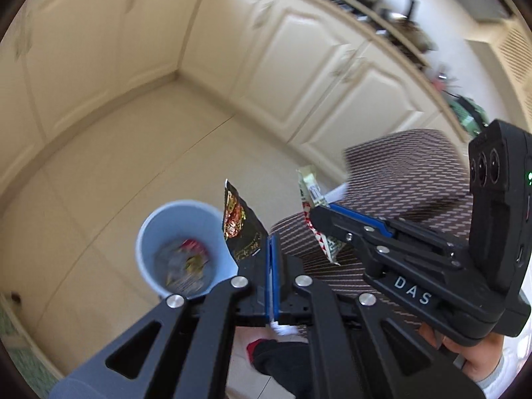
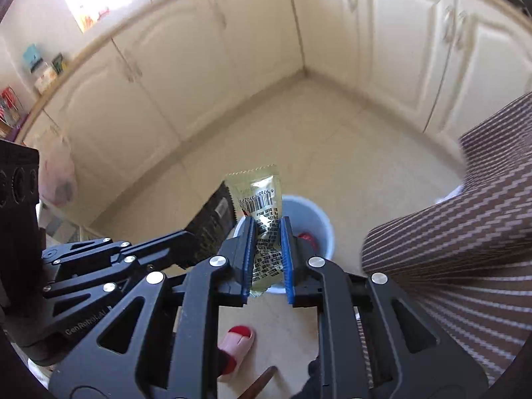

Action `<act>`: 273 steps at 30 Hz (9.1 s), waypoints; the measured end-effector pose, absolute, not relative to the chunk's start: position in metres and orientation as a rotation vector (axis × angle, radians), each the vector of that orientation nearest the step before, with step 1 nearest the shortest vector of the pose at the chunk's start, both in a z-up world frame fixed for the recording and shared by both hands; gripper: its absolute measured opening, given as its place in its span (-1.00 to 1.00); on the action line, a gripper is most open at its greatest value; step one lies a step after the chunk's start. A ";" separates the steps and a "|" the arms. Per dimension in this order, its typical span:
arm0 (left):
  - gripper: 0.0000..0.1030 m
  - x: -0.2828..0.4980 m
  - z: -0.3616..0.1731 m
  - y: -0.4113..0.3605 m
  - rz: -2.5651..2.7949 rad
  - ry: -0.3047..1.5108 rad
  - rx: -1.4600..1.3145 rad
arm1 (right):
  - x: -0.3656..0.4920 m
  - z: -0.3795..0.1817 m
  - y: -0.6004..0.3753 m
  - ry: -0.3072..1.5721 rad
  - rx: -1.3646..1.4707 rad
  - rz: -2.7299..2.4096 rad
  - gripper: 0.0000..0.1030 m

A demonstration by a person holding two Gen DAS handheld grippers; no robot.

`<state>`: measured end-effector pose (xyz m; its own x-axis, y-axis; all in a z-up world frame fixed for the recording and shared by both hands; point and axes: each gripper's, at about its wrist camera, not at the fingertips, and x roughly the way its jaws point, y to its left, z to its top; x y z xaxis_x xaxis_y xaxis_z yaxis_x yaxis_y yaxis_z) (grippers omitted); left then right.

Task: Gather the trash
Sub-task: 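Carry both wrappers over the bucket and open both tools, then swing both tools back toward the table trash, then grasp the orange peel with the right tool, then carry the orange peel over the bucket and open the right tool, then swing both tools back toward the table trash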

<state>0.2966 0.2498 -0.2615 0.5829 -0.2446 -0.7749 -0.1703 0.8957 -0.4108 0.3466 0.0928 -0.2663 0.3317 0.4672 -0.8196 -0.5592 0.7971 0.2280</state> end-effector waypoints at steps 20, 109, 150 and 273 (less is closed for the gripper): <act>-0.26 0.356 -0.373 0.278 0.077 1.064 -0.517 | 0.400 -0.385 0.124 1.222 -0.067 0.583 -0.69; 0.24 0.425 -0.134 -0.217 -0.441 0.909 0.119 | 0.333 -0.120 -0.412 0.724 0.202 0.006 -0.09; -0.35 0.369 -0.102 -0.005 -0.366 0.826 -0.144 | 0.343 -0.096 -0.210 0.779 0.075 0.355 -0.27; 0.36 0.400 -0.095 -0.200 -0.400 0.739 0.111 | 0.367 -0.154 -0.449 0.786 0.432 -0.054 -0.24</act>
<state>0.3996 -0.2000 -0.0951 0.6675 -0.3150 -0.6747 0.3923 0.9189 -0.0409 0.3667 -0.4485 -0.1540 0.7097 0.1115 -0.6956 0.2062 0.9112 0.3565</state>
